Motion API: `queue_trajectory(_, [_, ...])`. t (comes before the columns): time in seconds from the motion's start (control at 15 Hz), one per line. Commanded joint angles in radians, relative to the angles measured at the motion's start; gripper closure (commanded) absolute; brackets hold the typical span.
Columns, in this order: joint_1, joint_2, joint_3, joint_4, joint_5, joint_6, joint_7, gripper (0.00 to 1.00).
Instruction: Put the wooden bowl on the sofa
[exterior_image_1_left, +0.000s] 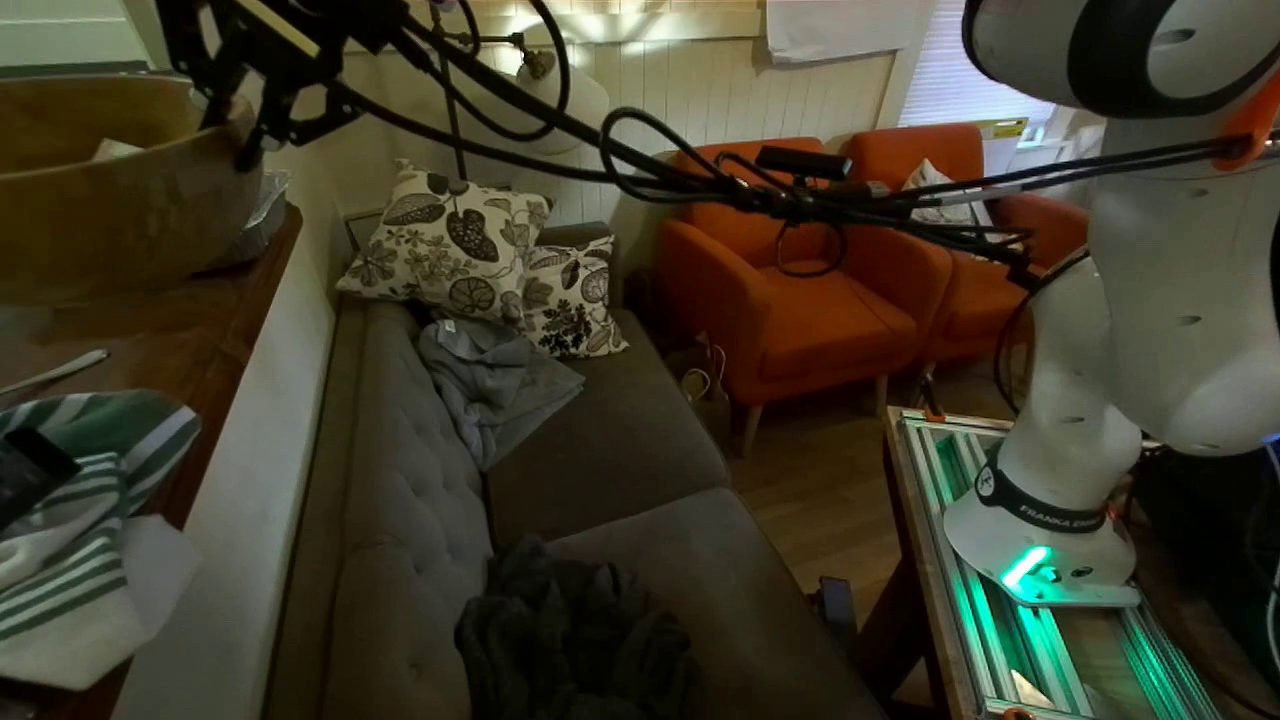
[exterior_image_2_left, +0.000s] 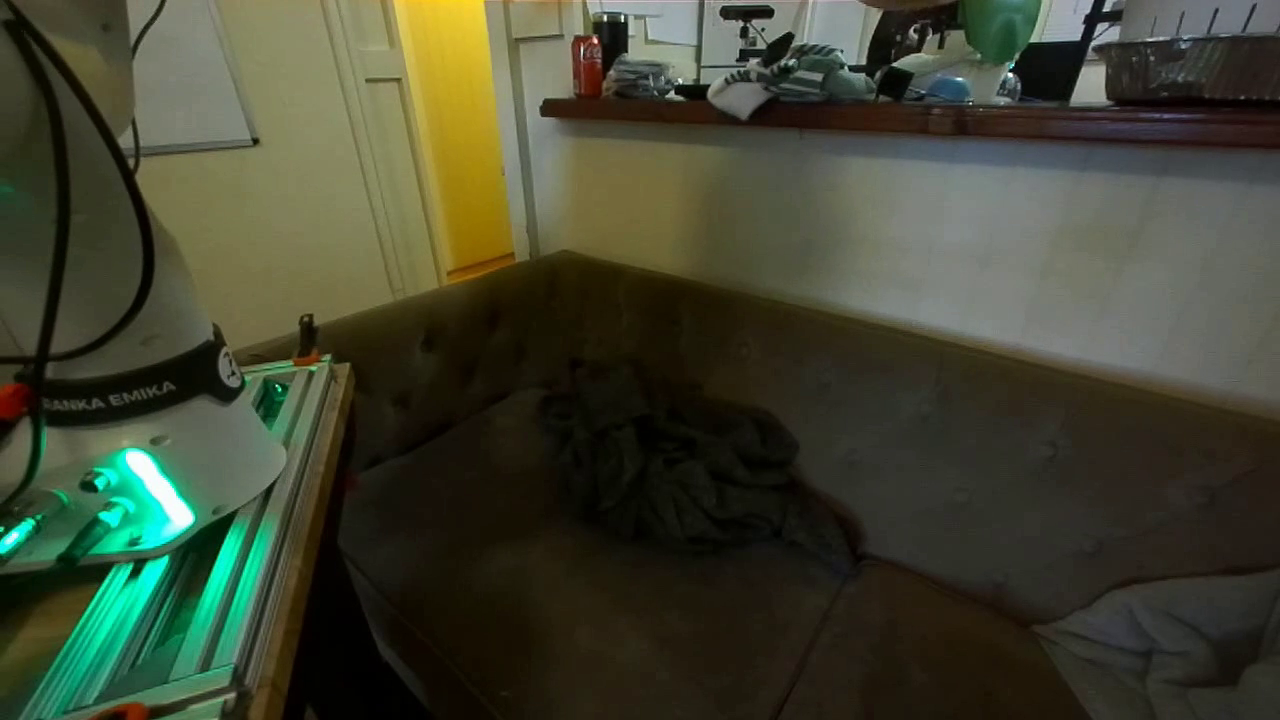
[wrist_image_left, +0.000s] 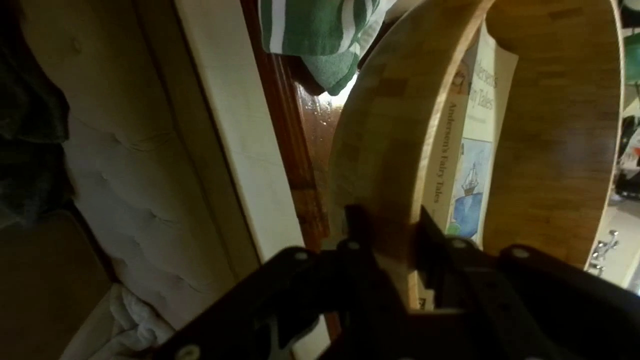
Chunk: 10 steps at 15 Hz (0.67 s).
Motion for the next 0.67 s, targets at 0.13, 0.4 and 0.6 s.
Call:
queue_trajectory(0.13, [0.096, -0.225, -0.066, -0.359, -0.174, 0.19, 0.374, 0.94])
queue_trajectory(0.4, [0.179, -0.359, -0.143, -0.582, -0.312, 0.194, 0.649, 0.94])
queue_trajectory(0.6, [0.104, -0.47, -0.066, -0.746, -0.417, 0.141, 0.855, 0.94])
